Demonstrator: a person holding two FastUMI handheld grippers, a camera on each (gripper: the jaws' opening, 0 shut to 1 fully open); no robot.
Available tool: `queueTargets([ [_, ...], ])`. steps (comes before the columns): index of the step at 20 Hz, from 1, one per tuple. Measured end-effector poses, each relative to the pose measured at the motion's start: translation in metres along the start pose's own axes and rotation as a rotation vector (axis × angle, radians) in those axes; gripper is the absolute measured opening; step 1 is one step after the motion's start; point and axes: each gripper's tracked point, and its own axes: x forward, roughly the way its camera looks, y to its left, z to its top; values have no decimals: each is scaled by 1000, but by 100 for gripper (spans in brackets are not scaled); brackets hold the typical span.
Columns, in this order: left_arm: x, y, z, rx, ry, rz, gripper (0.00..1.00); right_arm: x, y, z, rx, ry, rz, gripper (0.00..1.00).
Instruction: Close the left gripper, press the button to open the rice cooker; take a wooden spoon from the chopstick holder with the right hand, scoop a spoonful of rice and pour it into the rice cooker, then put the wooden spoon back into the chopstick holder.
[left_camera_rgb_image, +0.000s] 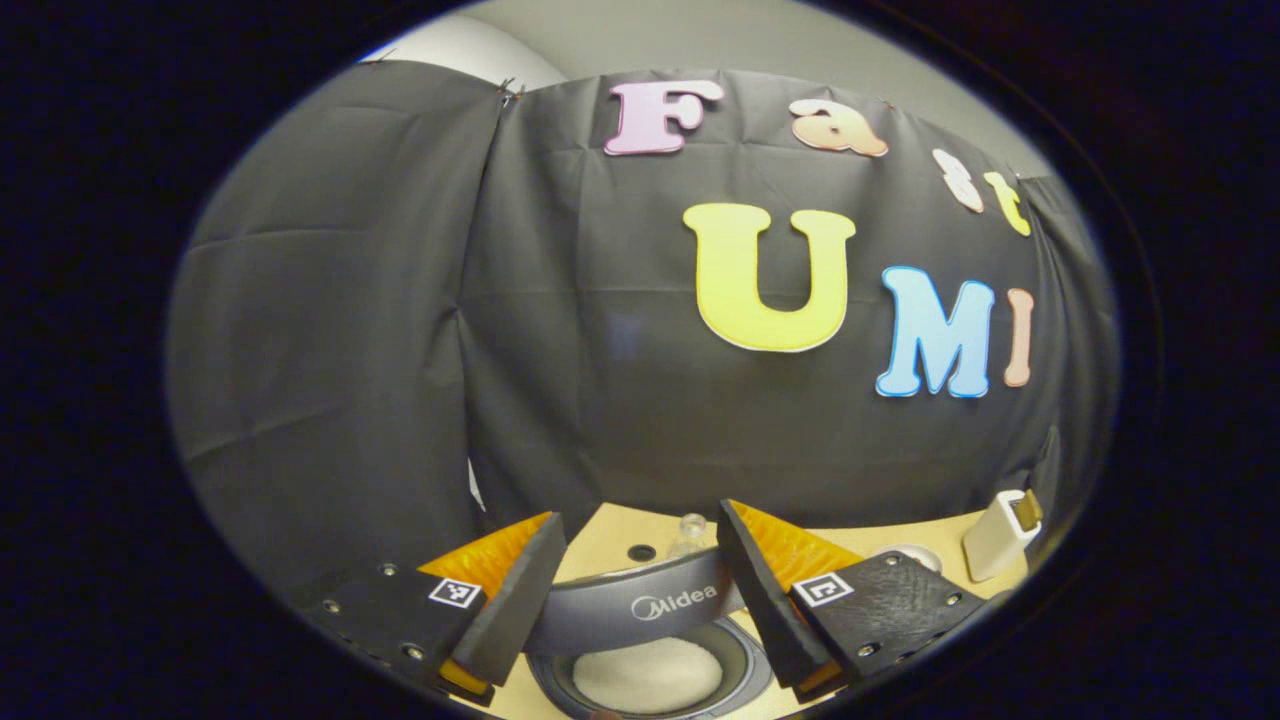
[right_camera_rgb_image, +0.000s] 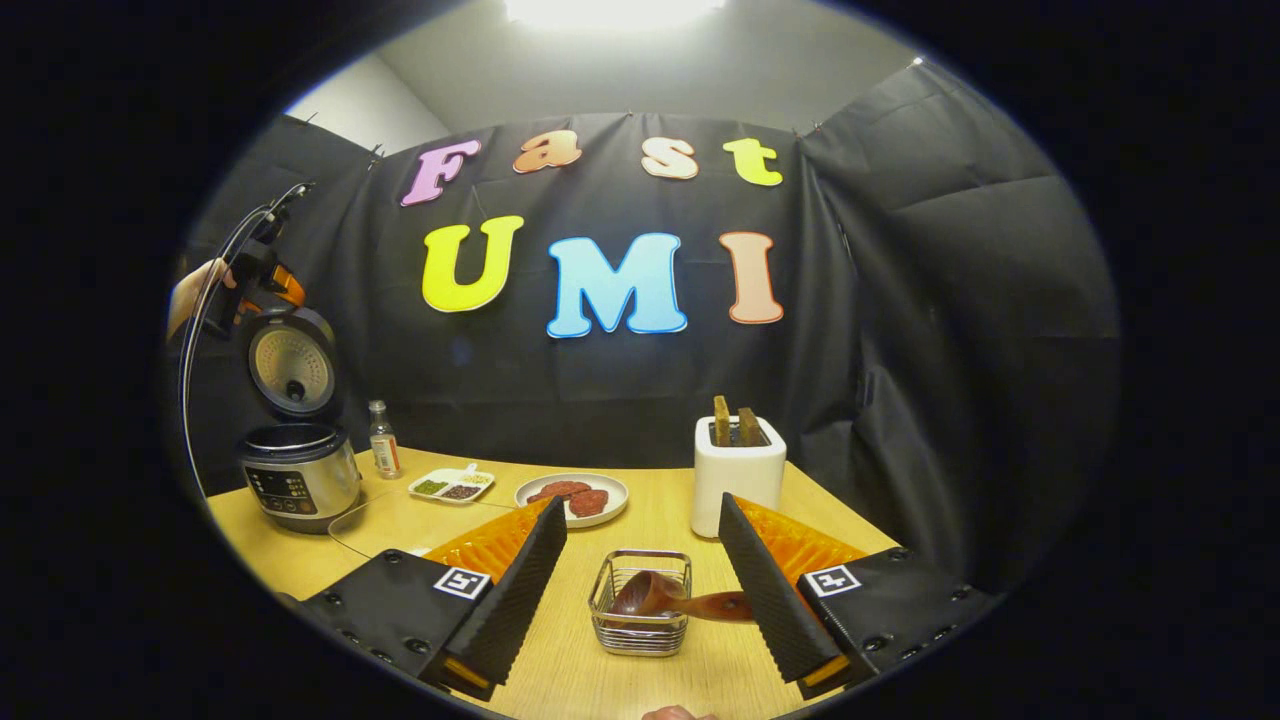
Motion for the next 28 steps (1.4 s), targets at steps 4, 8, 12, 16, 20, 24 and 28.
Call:
queueTargets([
  [4, -16, -17, -37, -35, 96, -60, 96, -1, 7, -1, 22, -3, 29, 98],
  [8, -29, -34, -107, -64, 257, -100, 97, -4, 28, -2, 79, -4, 110, 98],
  [12, -40, -45, -146, -11, 260, -105, 98, -12, 36, 2, 27, -34, 130, 98],
  [16, -44, -51, -187, 55, 265, -80, 98, -19, 55, -2, 77, -33, 199, 98],
  [20, -48, -52, -213, 111, 277, -88, 98, -20, 56, 3, 80, -65, 191, 98],
  [24, -44, -51, -212, 129, 223, -121, 98, -18, 64, -2, 65, -60, 220, 93],
  [28, -46, -50, -215, 145, 185, -159, 99, -11, 68, -16, 90, -17, 226, 98],
])
